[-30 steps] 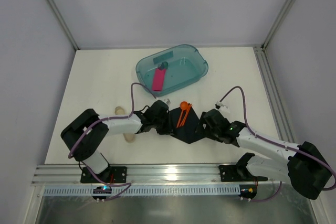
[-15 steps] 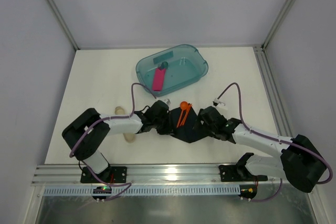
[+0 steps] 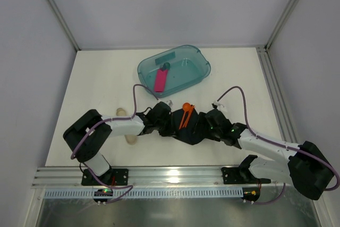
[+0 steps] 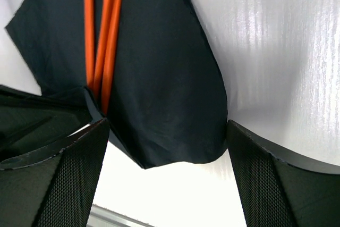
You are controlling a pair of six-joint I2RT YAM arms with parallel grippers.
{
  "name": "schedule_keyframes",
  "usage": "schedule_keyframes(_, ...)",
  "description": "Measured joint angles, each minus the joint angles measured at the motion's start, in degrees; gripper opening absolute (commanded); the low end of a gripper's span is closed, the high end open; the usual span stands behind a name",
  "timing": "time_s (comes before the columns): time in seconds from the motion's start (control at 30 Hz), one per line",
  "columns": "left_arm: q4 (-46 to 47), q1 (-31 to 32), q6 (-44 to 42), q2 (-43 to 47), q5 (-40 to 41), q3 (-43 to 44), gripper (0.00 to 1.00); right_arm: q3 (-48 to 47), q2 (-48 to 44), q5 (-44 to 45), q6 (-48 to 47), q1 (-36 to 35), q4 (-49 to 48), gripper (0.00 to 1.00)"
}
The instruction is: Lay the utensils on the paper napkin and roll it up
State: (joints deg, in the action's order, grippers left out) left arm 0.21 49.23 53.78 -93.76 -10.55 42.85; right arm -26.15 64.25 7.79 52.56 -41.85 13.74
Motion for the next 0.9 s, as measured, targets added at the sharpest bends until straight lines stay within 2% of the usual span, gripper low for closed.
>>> schedule_keyframes(0.33, 0.22, 0.00, 0.07, -0.15, -0.02, 0.00, 0.14, 2.60, -7.13, -3.28, -1.44, 0.00, -6.67, 0.90)
schedule_keyframes(0.9, 0.26, 0.00, 0.22, -0.15, -0.02, 0.00, 0.14, 4.92, -5.07, -8.96, -2.56, 0.00, -16.90, 0.89)
